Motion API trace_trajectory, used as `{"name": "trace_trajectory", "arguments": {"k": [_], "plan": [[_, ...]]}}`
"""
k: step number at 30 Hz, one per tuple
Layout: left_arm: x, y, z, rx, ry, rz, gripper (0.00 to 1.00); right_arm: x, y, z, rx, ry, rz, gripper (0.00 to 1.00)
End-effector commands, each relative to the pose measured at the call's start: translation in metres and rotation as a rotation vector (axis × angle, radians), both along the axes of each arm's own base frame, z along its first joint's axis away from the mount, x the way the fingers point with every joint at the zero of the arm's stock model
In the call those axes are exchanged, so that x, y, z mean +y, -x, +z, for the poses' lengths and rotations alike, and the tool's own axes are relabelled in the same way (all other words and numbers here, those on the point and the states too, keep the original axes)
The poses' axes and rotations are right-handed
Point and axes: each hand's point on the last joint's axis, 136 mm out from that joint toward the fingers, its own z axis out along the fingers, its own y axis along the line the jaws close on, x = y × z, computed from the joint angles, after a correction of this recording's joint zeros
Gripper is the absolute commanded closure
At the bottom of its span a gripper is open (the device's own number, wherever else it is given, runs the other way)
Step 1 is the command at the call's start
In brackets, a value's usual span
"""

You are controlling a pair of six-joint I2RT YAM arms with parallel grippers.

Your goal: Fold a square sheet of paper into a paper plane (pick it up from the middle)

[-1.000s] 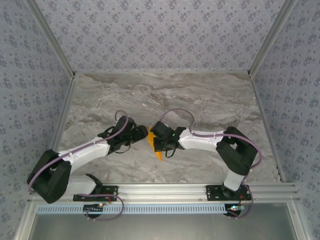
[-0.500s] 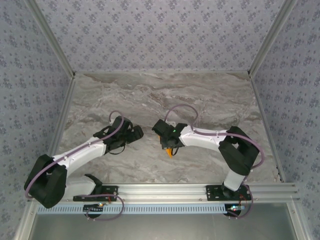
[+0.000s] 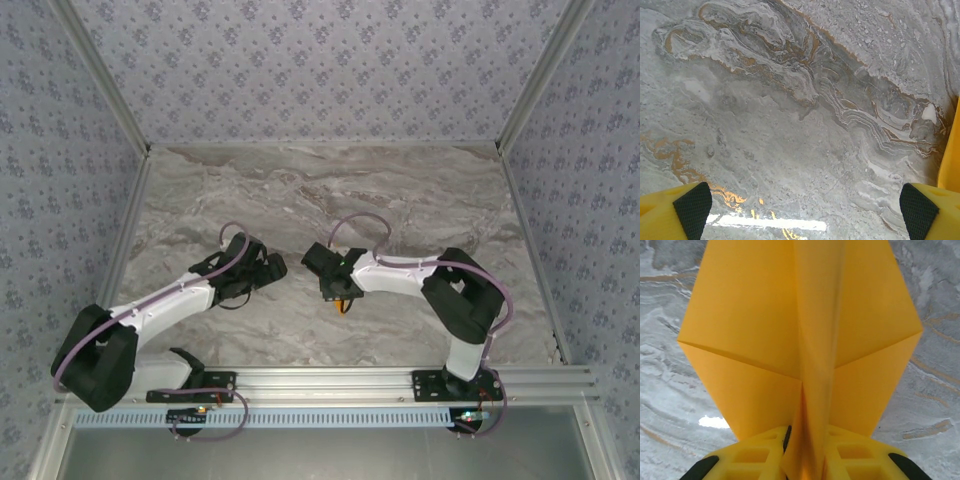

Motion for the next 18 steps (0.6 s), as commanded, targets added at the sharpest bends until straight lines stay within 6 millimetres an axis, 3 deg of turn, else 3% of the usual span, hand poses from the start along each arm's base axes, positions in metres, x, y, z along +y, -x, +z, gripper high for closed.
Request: {"name": "trace_trajectory", "arguments": {"k": [1, 6, 13, 18], "plan": [[0.001, -0.007, 0.006, -0.016, -0.015, 0.000, 0.01, -0.004, 0.001, -0.010, 0.003, 0.022, -0.046, 0.78], [0.000, -0.007, 0.007, -0.016, -0.016, -0.003, 0.01, -0.006, 0.001, -0.010, -0.003, 0.022, -0.058, 0.78], [-0.001, -0.008, 0.008, -0.017, -0.015, -0.008, 0.01, -0.002, -0.009, 0.020, -0.067, -0.016, -0.068, 0.72], [-0.001, -0.007, 0.007, -0.013, -0.016, -0.011, 0.01, -0.007, -0.008, 0.013, -0.056, -0.017, -0.090, 0.72]]}}
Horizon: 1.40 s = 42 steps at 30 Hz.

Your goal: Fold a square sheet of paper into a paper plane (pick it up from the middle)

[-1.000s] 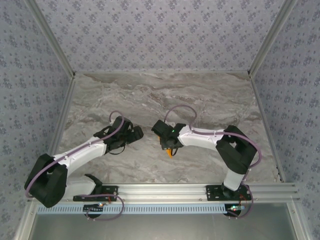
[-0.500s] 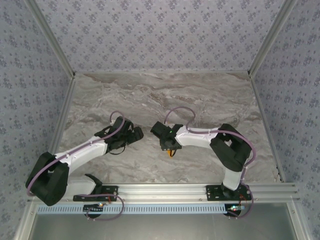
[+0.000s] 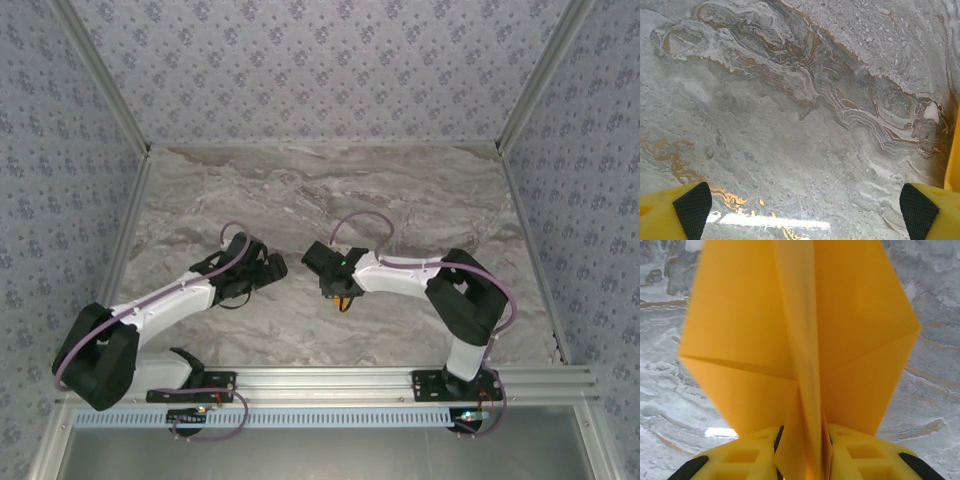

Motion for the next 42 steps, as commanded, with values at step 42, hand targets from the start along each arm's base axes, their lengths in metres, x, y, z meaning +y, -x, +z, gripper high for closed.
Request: {"name": "trace_trajectory", "arguments": {"k": [42], "plan": [[0.000, -0.004, 0.000, 0.027, -0.040, -0.024, 0.01, -0.029, -0.152, 0.010, -0.186, -0.020, -0.065, 0.91]]}}
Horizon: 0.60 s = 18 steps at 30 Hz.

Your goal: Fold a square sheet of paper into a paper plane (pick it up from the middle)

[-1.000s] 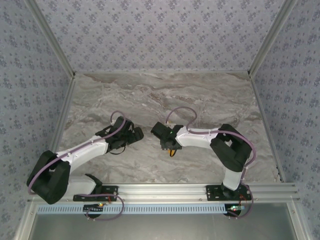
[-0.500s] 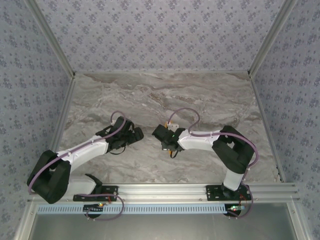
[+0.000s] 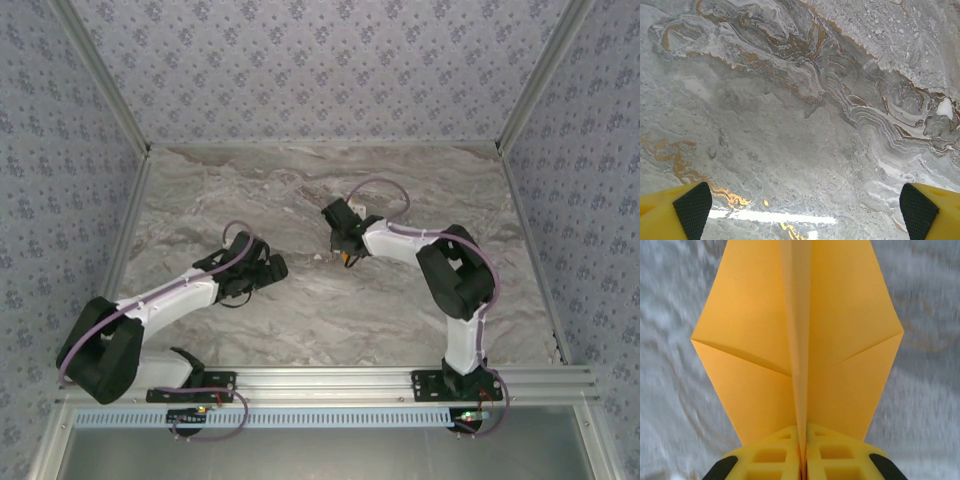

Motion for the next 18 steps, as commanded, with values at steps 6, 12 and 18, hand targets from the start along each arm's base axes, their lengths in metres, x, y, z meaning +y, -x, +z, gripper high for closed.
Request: {"name": "trace_trajectory", "arguments": {"k": [6, 12, 18], "plan": [[-0.001, -0.005, 0.006, -0.001, -0.012, -0.015, 0.01, -0.008, -0.031, -0.014, 0.034, 0.055, 0.044, 0.89], [-0.002, -0.006, 0.007, 0.002, -0.018, -0.020, 0.01, -0.013, -0.028, -0.036, 0.087, 0.067, 0.019, 0.87], [0.004, -0.011, 0.017, -0.017, -0.068, -0.028, 0.01, -0.016, -0.024, -0.046, 0.125, 0.074, -0.021, 0.85]]}}
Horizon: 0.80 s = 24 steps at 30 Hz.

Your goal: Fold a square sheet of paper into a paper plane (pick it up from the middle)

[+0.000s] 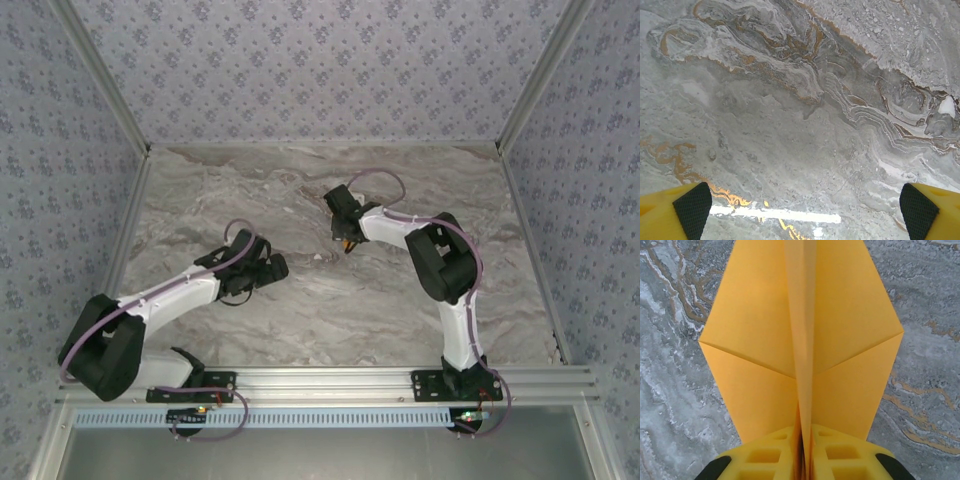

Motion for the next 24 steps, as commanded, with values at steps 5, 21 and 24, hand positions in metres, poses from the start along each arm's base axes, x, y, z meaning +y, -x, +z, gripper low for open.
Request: {"name": "trace_trajectory", "arguments": {"k": [5, 21, 24], "plan": [[0.024, -0.029, 0.048, -0.093, -0.109, 0.009, 0.01, -0.005, 0.003, 0.032, 0.019, 0.018, -0.033, 0.68], [0.169, -0.053, 0.125, -0.327, -0.412, 0.341, 0.01, -0.149, 0.054, 0.194, -0.396, 0.149, -0.243, 0.00], [0.198, -0.043, 0.118, -0.353, -0.496, 0.416, 0.01, -0.204, 0.070, 0.186, -0.432, 0.230, -0.323, 0.00]]}}
